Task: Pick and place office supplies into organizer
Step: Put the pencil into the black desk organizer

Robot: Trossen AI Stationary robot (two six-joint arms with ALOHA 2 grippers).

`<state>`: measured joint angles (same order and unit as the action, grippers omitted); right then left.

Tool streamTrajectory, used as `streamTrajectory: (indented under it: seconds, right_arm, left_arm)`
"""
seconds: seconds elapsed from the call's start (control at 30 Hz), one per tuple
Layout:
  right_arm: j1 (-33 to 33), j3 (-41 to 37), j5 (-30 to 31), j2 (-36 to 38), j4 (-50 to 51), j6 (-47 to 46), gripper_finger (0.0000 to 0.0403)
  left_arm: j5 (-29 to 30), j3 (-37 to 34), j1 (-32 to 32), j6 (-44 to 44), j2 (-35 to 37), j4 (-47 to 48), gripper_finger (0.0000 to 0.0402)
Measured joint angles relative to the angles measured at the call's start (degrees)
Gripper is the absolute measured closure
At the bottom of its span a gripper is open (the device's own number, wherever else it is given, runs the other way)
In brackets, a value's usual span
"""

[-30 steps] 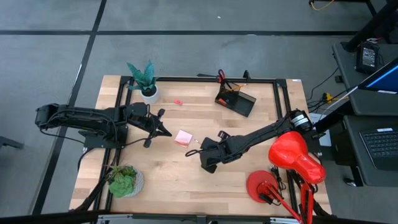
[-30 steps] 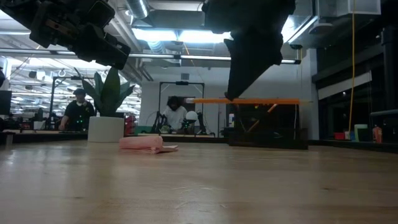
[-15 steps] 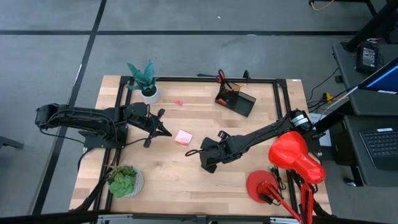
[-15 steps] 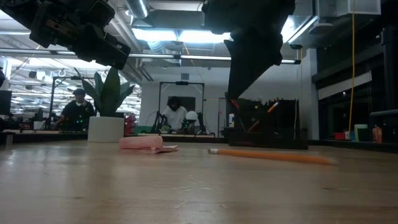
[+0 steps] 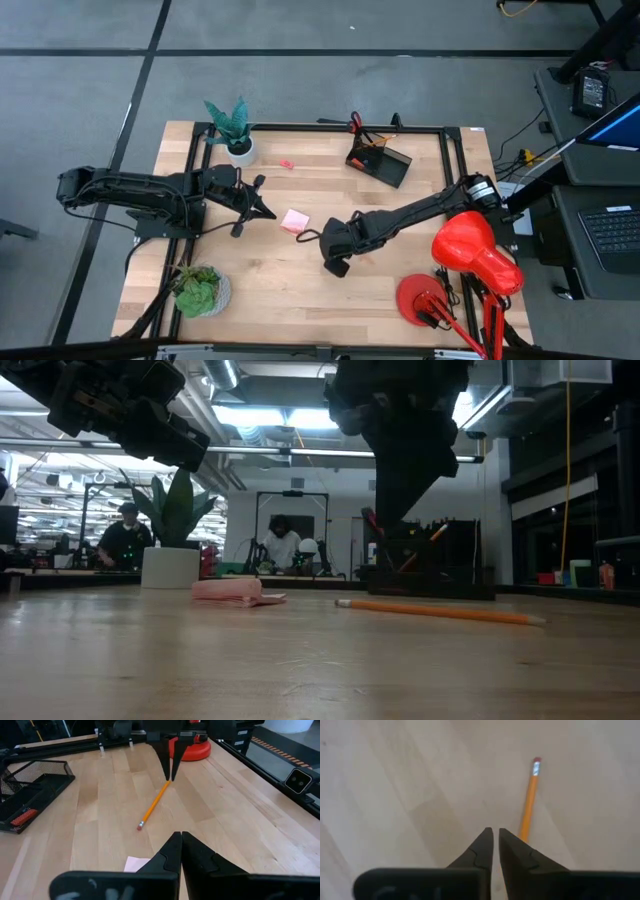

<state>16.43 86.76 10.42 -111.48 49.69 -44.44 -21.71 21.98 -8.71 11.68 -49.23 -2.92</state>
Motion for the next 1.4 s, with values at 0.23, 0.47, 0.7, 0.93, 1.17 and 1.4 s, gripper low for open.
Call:
streamTrajectory:
  seconds: [0.23, 0.47, 0.7, 0.93, 1.17, 1.4]
  right_arm:
    - [-1.7, 0.0, -3.0, 0.0, 0.0, 4.5, 0.0312]
    - [-2.5, 0.0, -3.0, 0.0, 0.4, 5.9, 0.0250]
    - [-2.9, 0.0, -3.5, 0.0, 3.5, 6.0, 0.0201]
    - [-2.9, 0.0, -3.6, 0.0, 3.3, 7.4, 0.0179]
    - [-2.9, 0.0, -4.6, 0.0, 3.2, 2.5, 0.0178]
    - [-3.0, 0.0, -5.1, -1.3, 2.1, 1.2, 0.0178]
  left_arm:
    - [0.0, 0.0, 0.0, -0.2, 0.0, 0.1, 0.0396]
    - [0.0, 0.0, 0.0, -0.6, 0.0, 0.1, 0.0396]
    - [0.0, 0.0, 0.0, -0.5, 0.0, 0.2, 0.0396]
    - [0.0, 0.0, 0.0, -0.6, 0.0, 0.2, 0.0396]
    - [0.0, 0.0, 0.0, -1.2, 0.0, 0.2, 0.0396]
    - [0.0, 0.0, 0.0, -2.1, 0.0, 0.2, 0.0396]
